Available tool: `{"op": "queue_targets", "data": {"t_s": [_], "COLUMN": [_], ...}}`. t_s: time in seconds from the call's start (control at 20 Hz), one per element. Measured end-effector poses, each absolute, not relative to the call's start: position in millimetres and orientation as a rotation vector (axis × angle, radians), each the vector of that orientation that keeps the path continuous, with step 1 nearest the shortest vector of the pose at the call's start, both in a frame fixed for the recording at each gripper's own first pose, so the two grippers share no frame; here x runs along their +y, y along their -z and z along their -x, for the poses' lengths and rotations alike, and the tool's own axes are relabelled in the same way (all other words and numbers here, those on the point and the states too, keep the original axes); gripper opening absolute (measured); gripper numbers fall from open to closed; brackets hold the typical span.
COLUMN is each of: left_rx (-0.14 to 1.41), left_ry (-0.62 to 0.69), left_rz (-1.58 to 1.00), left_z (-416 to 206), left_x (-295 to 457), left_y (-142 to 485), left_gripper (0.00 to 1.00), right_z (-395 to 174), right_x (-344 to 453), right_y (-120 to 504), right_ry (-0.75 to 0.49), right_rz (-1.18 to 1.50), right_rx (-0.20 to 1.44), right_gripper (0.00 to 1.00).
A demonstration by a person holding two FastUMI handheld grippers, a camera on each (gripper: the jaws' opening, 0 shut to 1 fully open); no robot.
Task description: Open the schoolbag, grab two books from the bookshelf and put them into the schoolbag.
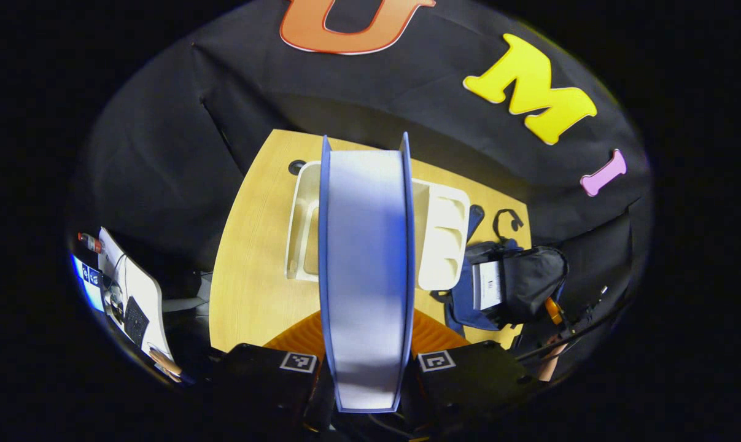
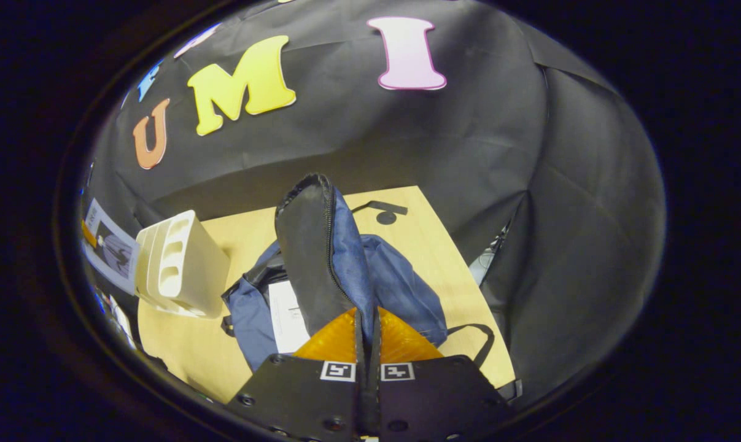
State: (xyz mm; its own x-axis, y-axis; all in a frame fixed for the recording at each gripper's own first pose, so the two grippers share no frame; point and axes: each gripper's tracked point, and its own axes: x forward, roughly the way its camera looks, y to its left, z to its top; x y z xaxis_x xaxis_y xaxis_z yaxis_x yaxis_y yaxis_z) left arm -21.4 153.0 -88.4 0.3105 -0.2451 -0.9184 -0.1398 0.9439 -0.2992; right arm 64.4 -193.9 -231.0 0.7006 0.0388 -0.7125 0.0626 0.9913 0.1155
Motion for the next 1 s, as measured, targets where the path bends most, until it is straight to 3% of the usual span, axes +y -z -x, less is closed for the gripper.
{"op": "queue_targets", "data": {"t_s": [0.05, 0.1, 0.35, 0.4, 0.5, 0.95, 1.0], "left_rx": [1.238, 1.220, 1.143, 1.135, 1.124, 1.186, 1.183], "left_ry": [0.083, 0.095, 0.188, 0.212, 0.260, 0.400, 0.410], "left_rz": [0.363, 0.372, 0.446, 0.475, 0.521, 0.774, 0.802], "left_z": [22.5, 22.8, 28.0, 29.1, 28.5, 35.6, 37.9], "left_x": [149.7, 144.8, 93.0, 79.0, 54.4, -50.4, -61.5], "left_y": [78.1, 70.1, 49.5, 47.4, 45.8, 83.6, 88.9], "left_gripper": [0.49, 0.46, 0.46, 0.49, 0.46, 0.45, 0.45], "right_z": [-64.0, -63.6, -57.9, -56.7, -55.6, -54.8, -56.3], "right_x": [-193.0, -192.3, -190.1, -189.8, -189.3, -194.5, -195.1], "right_y": [230.7, 229.8, 229.4, 229.0, 229.8, 233.6, 233.5], "right_ry": [0.009, 0.006, -0.004, -0.006, -0.010, -0.010, -0.009], "right_rz": [-0.135, -0.135, -0.144, -0.143, -0.136, -0.139, -0.138], "right_rx": [0.793, 0.791, 0.785, 0.786, 0.786, 0.799, 0.802], "right_gripper": [0.04, 0.04, 0.00, 0.04, 0.01, 0.04, 0.00]}}
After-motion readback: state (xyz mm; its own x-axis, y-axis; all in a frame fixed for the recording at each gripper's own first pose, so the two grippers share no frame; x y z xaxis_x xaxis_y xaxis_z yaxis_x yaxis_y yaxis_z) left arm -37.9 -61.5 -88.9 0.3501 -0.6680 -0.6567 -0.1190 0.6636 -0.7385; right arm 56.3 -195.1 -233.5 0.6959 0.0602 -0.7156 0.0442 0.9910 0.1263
